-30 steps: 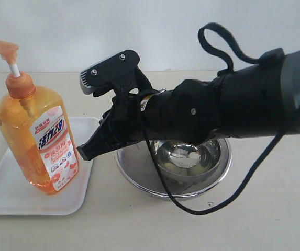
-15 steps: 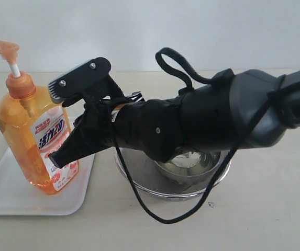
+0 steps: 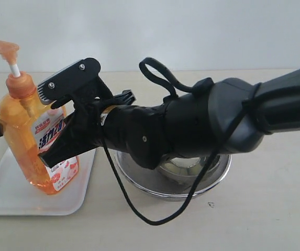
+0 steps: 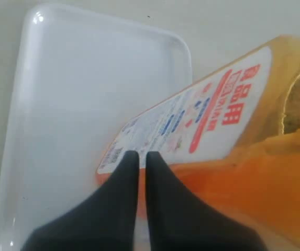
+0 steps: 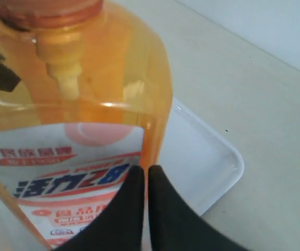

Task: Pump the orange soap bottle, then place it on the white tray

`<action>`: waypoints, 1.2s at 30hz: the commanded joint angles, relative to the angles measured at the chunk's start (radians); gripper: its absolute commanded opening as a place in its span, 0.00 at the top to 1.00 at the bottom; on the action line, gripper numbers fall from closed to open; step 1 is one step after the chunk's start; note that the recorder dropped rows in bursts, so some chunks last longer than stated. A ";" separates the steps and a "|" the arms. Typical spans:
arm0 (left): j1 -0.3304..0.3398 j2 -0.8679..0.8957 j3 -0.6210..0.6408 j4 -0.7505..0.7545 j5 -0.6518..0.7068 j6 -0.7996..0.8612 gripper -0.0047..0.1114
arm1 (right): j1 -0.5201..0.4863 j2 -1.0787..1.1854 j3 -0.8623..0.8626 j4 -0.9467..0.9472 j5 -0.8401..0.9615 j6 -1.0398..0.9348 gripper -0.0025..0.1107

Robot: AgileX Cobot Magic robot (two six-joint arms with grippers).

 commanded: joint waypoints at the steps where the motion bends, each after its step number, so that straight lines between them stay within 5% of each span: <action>1: -0.001 0.005 0.004 -0.057 0.033 0.065 0.92 | 0.001 0.007 -0.028 -0.014 -0.021 0.015 0.98; 36: -0.001 0.005 0.006 -0.069 0.017 0.083 0.92 | -0.004 0.005 -0.046 0.009 0.035 0.048 0.98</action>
